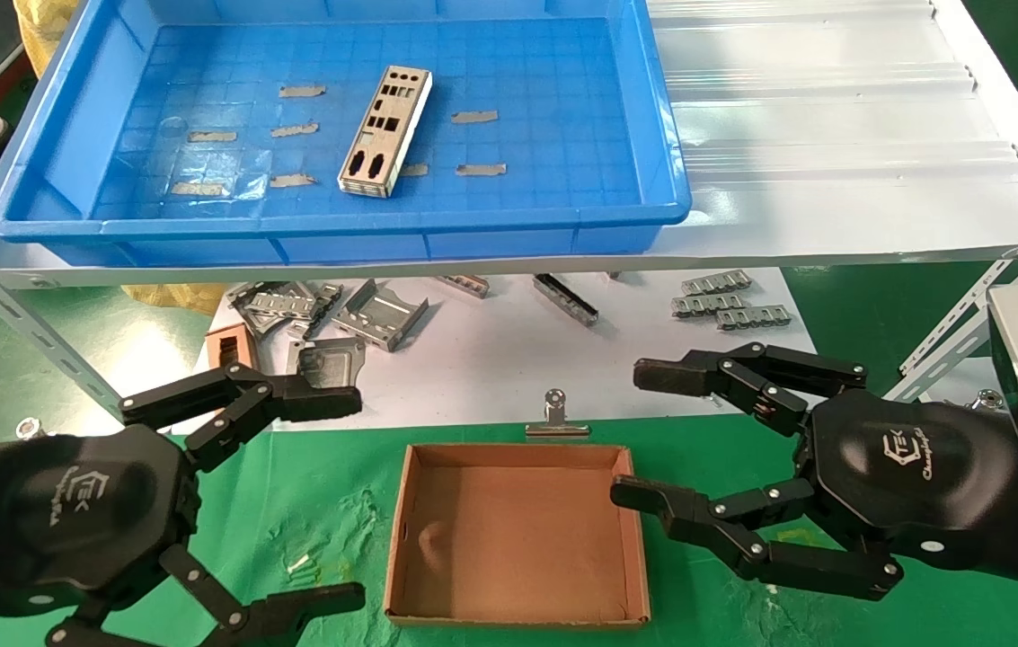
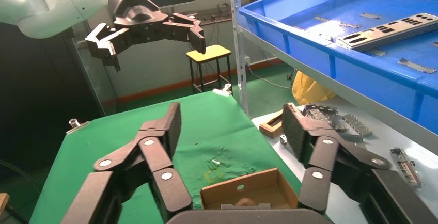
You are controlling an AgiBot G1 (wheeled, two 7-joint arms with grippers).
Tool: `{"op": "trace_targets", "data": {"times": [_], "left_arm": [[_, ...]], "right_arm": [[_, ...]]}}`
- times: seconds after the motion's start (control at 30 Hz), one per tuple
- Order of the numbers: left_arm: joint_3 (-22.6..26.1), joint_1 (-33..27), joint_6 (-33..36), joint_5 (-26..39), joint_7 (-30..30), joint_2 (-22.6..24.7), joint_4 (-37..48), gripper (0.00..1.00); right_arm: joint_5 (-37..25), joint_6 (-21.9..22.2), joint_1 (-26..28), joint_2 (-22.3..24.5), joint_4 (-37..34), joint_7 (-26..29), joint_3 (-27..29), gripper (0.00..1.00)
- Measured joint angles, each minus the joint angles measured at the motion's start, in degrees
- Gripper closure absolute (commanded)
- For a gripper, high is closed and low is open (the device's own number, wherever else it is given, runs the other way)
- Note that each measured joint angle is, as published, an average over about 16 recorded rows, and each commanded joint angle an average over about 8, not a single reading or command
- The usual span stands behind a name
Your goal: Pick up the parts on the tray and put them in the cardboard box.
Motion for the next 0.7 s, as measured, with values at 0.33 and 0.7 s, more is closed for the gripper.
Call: {"op": "trace_targets", "data": {"times": [0.33, 0.7], "left_arm": [[0.0, 0.0, 0.0, 0.0, 0.0, 0.0, 0.0, 0.00], [1.5, -7.1, -2.1, 3.9, -1.5, 3.0, 2.4, 0.00]], "right_arm": [[0.0, 0.0, 0.0, 0.0, 0.0, 0.0, 0.0, 1.00], [0.0, 0.0, 0.0, 0.0, 0.0, 0.0, 0.0, 1.00]]}}
